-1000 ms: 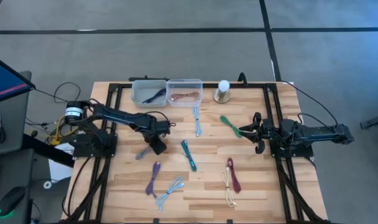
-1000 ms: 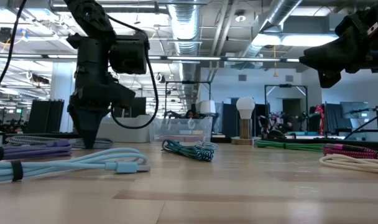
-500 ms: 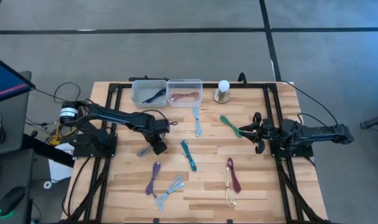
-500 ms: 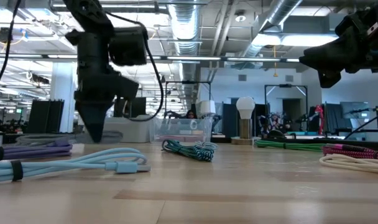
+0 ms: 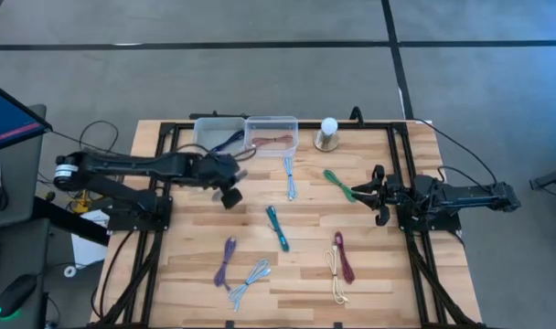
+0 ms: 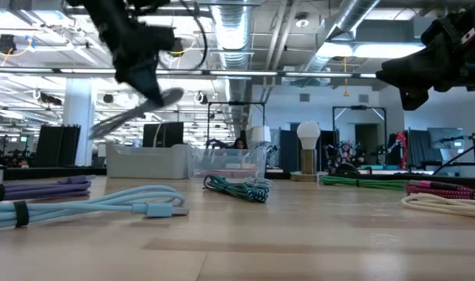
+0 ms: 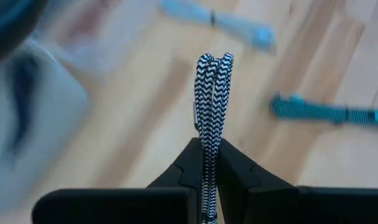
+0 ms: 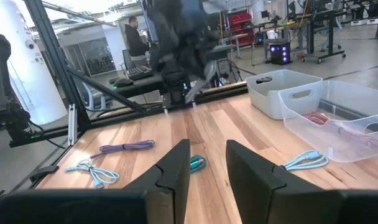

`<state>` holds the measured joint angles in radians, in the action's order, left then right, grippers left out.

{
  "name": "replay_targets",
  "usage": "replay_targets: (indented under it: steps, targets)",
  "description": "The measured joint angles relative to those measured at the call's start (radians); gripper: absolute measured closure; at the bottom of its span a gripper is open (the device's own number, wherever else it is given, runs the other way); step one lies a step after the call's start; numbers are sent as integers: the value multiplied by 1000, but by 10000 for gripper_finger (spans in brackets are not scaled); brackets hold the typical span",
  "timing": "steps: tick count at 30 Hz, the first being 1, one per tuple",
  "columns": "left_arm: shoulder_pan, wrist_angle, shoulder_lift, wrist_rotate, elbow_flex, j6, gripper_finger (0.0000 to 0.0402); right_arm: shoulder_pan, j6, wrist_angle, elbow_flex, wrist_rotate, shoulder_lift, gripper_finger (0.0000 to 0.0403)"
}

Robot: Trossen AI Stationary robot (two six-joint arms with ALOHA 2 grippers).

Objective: Pick & Place USB Port
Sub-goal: Put the black and white USB cable into the gray bin

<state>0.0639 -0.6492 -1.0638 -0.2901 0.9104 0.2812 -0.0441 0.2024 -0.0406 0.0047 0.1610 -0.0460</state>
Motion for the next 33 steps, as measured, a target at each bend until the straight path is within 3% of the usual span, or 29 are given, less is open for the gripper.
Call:
replay_targets:
  steps: [8,14,20,33]
  targets:
    - [34,2,19,-190,155,-336,380,0,0,0,0,2,0,305]
    - [135,-1,24,-291,179,-492,380,0,1,-1,0,2,0,305]
    - [275,27,14,-281,179,-568,380,0,0,0,0,2,0,305]
    - [552,184,-3,-44,86,-629,380,0,1,0,0,2,0,305]
